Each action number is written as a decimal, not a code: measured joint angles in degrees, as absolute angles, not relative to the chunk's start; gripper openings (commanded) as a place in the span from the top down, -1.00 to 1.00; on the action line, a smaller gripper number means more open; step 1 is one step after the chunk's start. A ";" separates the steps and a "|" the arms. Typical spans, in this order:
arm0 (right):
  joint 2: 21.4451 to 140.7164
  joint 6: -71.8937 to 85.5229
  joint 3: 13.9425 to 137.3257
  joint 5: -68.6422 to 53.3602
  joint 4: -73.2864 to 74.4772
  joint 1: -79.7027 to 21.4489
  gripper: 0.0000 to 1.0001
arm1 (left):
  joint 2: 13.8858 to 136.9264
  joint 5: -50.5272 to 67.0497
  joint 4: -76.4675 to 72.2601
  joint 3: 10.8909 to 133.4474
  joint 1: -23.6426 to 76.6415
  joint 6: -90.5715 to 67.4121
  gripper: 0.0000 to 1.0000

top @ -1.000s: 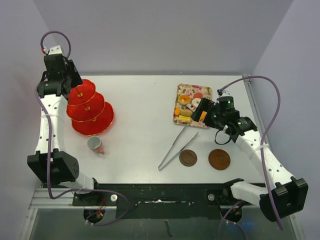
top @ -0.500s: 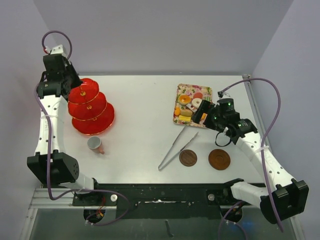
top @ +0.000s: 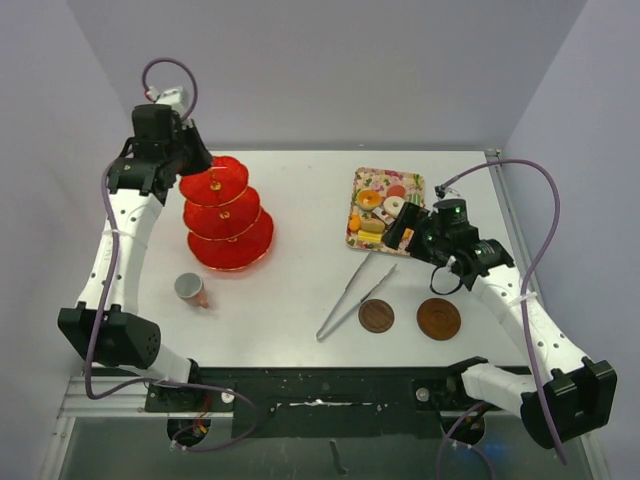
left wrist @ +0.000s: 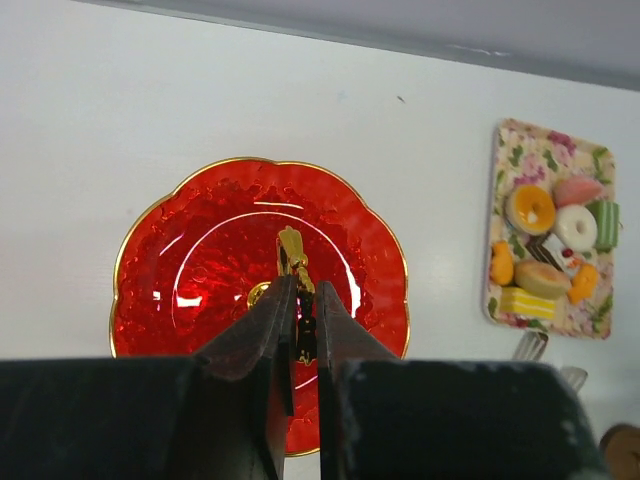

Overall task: Serve the afternoon tea
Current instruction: Move the desert table to the center of the board.

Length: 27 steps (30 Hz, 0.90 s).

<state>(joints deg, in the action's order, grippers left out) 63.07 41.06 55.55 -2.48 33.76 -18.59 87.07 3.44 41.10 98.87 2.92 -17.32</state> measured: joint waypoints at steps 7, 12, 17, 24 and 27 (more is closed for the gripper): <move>63.09 42.44 54.54 -2.26 34.92 -22.55 -0.95 | 86.13 2.57 38.52 96.29 11.00 -17.54 0.87; 63.22 48.62 52.29 3.49 36.56 -32.38 -0.95 | 83.18 1.87 34.26 91.70 11.40 -17.50 0.79; 69.23 57.41 50.92 10.37 37.93 -42.72 -0.95 | 82.81 1.41 34.26 91.35 13.08 -16.16 0.85; 81.97 66.78 53.80 16.88 38.70 -51.53 -0.95 | 87.46 -4.86 37.41 97.14 19.42 -10.81 0.82; 86.41 70.17 57.76 18.59 39.88 -53.91 -0.95 | 87.44 -7.11 37.52 97.19 19.81 -9.50 0.62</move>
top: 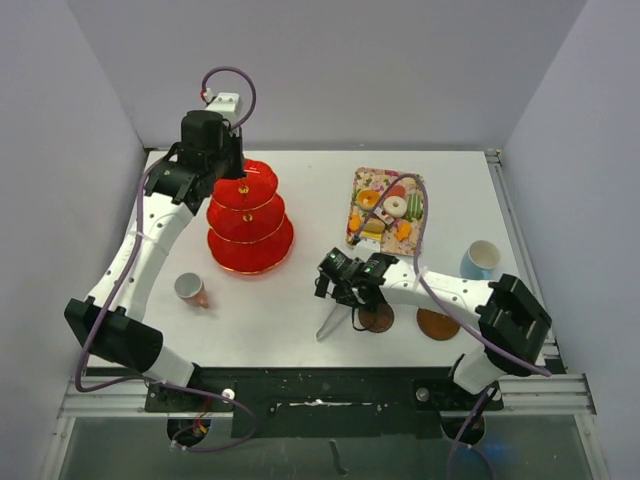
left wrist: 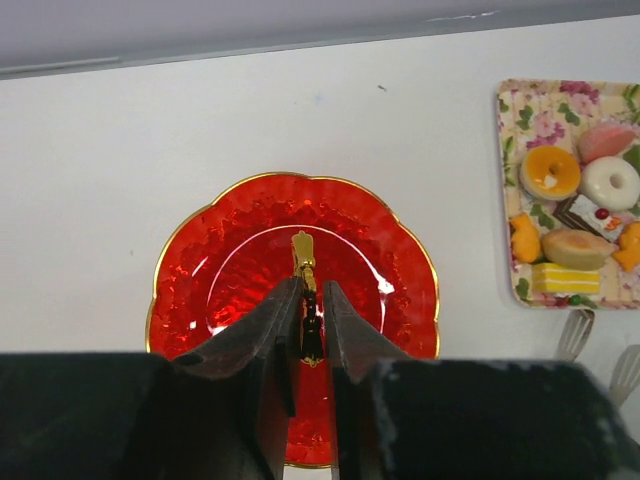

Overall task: Serve the afternoon tea
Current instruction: Move the desert table to the center of the board, then adjust the clamp at the center of the board.

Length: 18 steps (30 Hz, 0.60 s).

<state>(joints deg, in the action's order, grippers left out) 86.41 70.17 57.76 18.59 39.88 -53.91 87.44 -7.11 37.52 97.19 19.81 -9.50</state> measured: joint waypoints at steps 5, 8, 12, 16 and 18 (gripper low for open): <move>92.64 77.54 63.37 21.69 42.48 -56.34 -0.95 | 86.52 -10.35 37.30 95.79 19.66 -8.43 0.21; 95.24 82.02 65.06 22.90 45.60 -56.66 -0.95 | 85.25 -11.79 37.08 94.48 19.64 -8.34 0.11; 97.10 86.30 65.89 23.11 48.49 -56.66 -0.95 | 84.20 -12.80 37.06 94.11 19.31 -8.14 -0.15; 97.56 88.97 65.91 22.15 49.52 -55.61 -0.96 | 83.20 -13.26 36.97 93.84 18.74 -7.99 -0.31; 98.61 89.25 66.43 20.75 49.80 -54.41 -0.99 | 82.50 -13.28 36.88 93.84 18.63 -7.81 -0.33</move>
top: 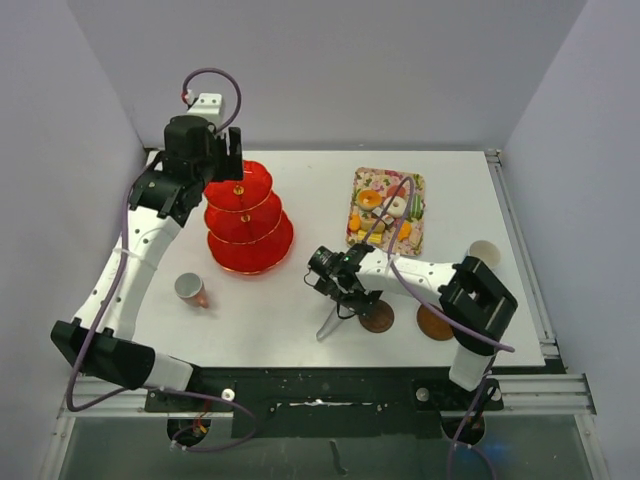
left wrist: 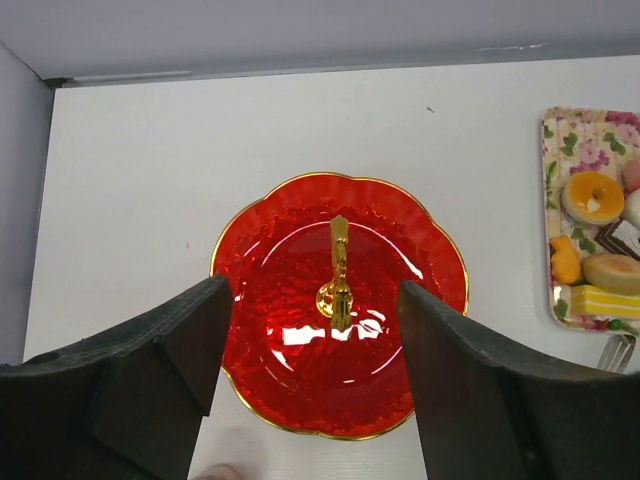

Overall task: Serve the afternoon tea
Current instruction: Adjust the clamp at the center of the board.

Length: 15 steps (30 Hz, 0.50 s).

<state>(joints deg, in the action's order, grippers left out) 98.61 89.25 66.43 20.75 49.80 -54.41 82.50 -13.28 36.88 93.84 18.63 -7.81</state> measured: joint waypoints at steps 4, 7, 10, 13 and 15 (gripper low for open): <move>102.19 89.73 68.07 18.48 49.65 -52.16 -0.96 | 80.55 -13.28 36.91 93.91 18.59 -7.64 -0.35; 103.94 90.13 68.47 16.29 49.10 -50.41 -0.90 | 77.65 -13.52 37.04 93.89 18.59 -7.66 -0.37; 105.10 90.56 68.53 14.41 48.53 -49.19 -0.79 | 73.06 -13.80 36.95 93.69 18.59 -8.12 -0.37; 105.32 91.44 68.88 13.10 48.69 -48.62 -0.66 | 65.84 -13.45 36.23 91.13 18.59 -9.19 -0.37; 105.62 92.36 69.21 12.49 48.88 -48.23 -0.53 | 60.12 -12.45 35.94 88.01 18.59 -10.26 -0.37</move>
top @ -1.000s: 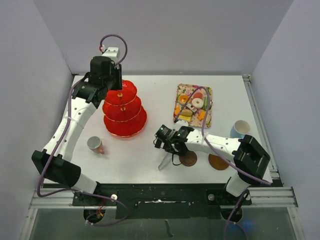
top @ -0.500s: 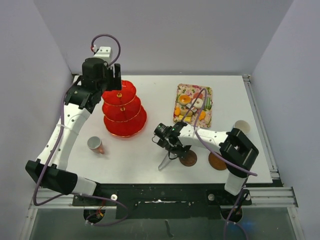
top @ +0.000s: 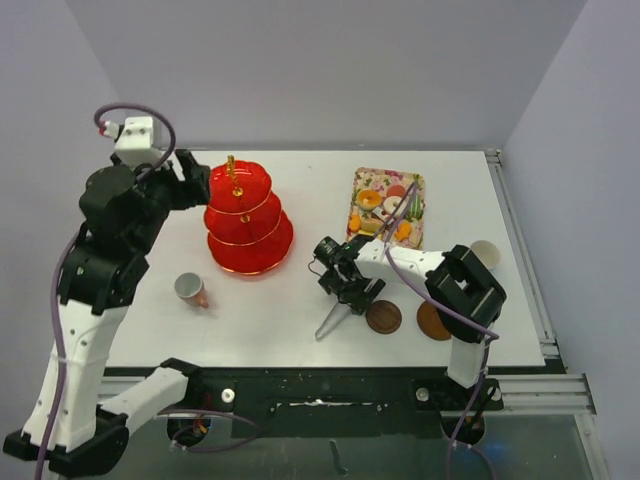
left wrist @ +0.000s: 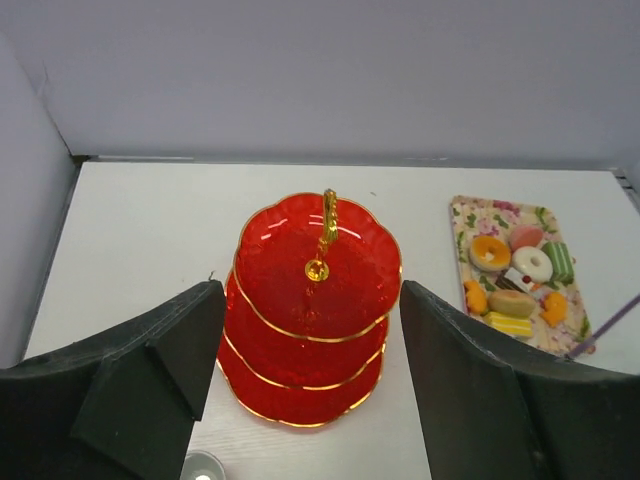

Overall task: Serve the afternoon tea
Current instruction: Adjust the clamp at the center of the board.

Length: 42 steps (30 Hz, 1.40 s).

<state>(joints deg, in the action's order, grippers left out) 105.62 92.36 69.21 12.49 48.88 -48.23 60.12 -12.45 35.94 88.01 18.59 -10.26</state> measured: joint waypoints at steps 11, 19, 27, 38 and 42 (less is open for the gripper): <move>106.80 95.04 70.41 10.76 49.82 -48.73 -0.20 | 43.70 5.74 33.21 69.12 18.59 -15.62 -0.25; 109.30 92.92 73.91 19.88 52.53 -56.64 0.05 | 39.48 16.62 31.66 53.65 18.61 -18.79 -0.22; 105.16 87.81 67.35 23.05 47.53 -60.84 0.06 | 35.92 17.28 29.80 46.33 18.65 -19.94 -0.20; 100.53 59.00 60.01 22.61 33.65 -65.82 -0.12 | 35.42 17.91 25.41 40.69 18.68 -20.43 -0.20; 99.42 52.49 58.37 20.34 30.52 -65.43 -0.52 | 35.31 17.56 23.90 38.17 18.70 -20.58 -0.20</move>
